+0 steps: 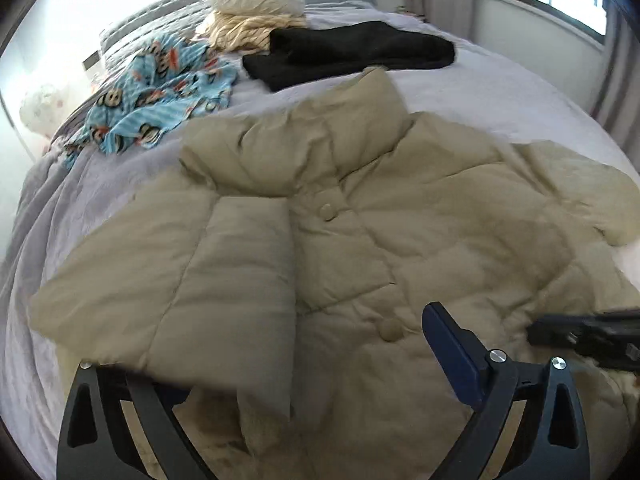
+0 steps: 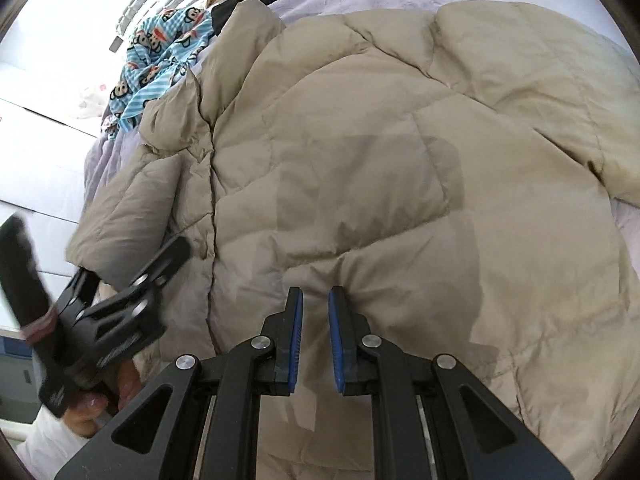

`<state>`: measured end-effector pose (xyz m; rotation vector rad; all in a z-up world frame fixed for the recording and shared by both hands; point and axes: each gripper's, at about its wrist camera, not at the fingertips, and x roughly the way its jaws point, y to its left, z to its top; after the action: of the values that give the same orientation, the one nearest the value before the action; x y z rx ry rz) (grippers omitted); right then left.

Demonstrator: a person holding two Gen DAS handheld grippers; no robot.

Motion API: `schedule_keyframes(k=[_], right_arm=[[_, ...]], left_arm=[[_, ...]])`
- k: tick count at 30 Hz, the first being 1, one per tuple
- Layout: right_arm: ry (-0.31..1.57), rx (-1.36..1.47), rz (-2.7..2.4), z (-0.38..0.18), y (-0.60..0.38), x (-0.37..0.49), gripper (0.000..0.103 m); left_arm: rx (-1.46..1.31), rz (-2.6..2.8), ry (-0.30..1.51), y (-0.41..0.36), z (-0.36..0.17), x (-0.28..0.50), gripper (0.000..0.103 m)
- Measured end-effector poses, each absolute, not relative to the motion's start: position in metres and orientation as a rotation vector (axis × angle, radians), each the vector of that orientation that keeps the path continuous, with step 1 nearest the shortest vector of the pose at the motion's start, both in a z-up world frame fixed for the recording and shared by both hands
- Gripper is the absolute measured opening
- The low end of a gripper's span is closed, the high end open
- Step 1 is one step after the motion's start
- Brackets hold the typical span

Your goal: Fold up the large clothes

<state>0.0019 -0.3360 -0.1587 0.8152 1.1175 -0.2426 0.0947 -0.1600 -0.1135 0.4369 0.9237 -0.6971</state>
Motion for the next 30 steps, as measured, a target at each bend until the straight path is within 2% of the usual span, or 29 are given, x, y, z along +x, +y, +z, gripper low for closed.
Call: schedule_keyframes(k=[3,5,6,7,10,13,20,24,30], right_arm=[[1.129,0.768,-0.253,-0.145,-0.326,-0.010,0.016],[1.121,0.683,-0.231,-0.128,-0.314,-0.005,0.042],[1.111,0.646,-0.221,-0.119,-0.309,-0.011,0.078],[1.089,0.598,-0.210,-0.108,-0.301,-0.007,0.095],[1.026,0.425,-0.138,-0.078,-0.266,0.012,0.095],[1.005,0.251,-0.076,-0.066,-0.222,0.042,0.095],[1.043,-0.056,-0.071,-0.097,-0.143,0.117,0.095],[1.059,-0.029,-0.130,-0.108,-0.151,0.143,0.095],[1.004,0.264,-0.273,-0.102,-0.227,0.137,0.095]], left_arm=[[0.378,-0.725,0.913,-0.140,-0.091,0.089,0.100],[0.308,-0.712,0.880,-0.110,-0.071,0.092,0.100],[0.277,-0.700,0.870,-0.094,-0.064,0.098,0.100],[0.251,-0.673,0.861,-0.076,-0.056,0.103,0.100],[0.228,-0.466,0.840,-0.028,-0.053,0.132,0.100],[0.204,-0.289,0.918,0.003,-0.075,0.172,0.100],[0.240,-0.158,1.049,0.008,-0.139,0.206,0.100],[0.233,-0.157,1.062,0.007,-0.147,0.206,0.100],[0.210,-0.169,1.078,0.010,-0.149,0.212,0.100]])
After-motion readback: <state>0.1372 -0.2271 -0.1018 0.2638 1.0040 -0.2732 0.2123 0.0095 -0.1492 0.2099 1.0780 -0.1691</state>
